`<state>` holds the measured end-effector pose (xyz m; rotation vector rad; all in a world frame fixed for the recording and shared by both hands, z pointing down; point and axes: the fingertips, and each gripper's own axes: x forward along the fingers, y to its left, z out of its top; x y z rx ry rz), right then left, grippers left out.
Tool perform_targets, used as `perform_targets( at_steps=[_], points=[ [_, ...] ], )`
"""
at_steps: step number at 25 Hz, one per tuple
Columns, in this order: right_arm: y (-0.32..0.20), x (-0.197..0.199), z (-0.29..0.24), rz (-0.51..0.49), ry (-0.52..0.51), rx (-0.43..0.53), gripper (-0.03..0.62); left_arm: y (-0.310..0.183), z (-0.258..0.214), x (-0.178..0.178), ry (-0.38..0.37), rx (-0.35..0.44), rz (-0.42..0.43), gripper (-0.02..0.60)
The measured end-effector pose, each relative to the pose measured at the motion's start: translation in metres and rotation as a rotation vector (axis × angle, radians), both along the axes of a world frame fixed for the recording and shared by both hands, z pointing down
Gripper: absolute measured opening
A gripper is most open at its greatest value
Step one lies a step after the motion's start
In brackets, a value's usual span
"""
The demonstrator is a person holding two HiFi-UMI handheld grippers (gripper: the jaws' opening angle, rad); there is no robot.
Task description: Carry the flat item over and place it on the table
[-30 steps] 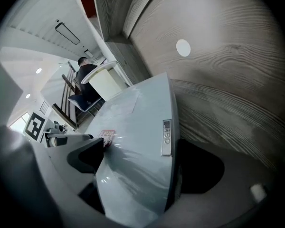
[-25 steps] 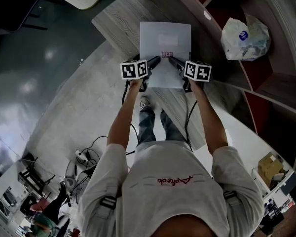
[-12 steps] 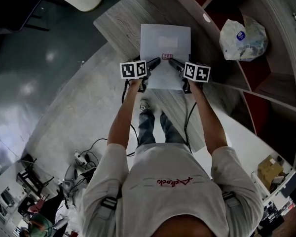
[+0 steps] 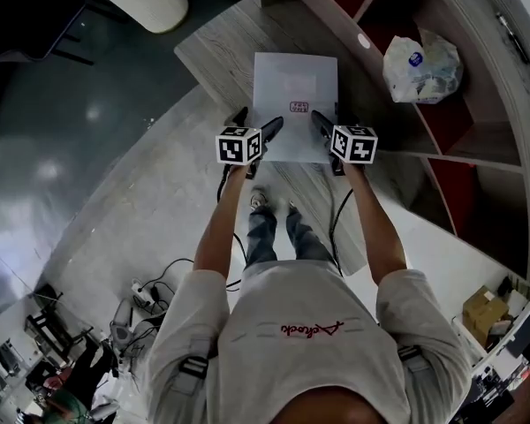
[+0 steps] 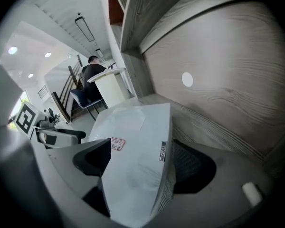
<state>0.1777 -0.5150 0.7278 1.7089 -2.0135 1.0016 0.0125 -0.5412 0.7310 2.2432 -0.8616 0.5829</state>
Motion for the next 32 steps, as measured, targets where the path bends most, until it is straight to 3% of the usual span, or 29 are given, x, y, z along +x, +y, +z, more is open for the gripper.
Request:
perform_targets(
  at_steps=[2, 6, 9, 17, 20, 32],
  points=[
    [0.005, -0.004, -0.009, -0.020, 0.040, 0.023, 0.379, 0.008, -0.013, 0.004, -0.017, 0.052, 0.038, 0.450],
    [0.019, -0.011, -0.020, -0.061, 0.139, 0.063, 0.277, 0.025, -0.037, 0.005, -0.042, 0.159, 0.079, 0.362],
    [0.029, -0.015, -0.029, -0.049, 0.152, 0.091, 0.203, 0.037, -0.049, 0.004, -0.018, 0.196, 0.066, 0.259],
    [0.051, -0.026, -0.066, -0.037, 0.162, 0.183, 0.028, 0.059, -0.076, -0.004, -0.013, 0.275, 0.040, 0.076],
    [0.058, -0.033, -0.082, -0.038, 0.163, 0.215, 0.008, 0.065, -0.090, -0.009, -0.014, 0.310, 0.034, 0.000],
    [0.083, -0.051, -0.178, -0.034, 0.176, 0.422, 0.008, 0.079, -0.184, -0.015, 0.082, 0.456, 0.034, 0.000]
  ],
)
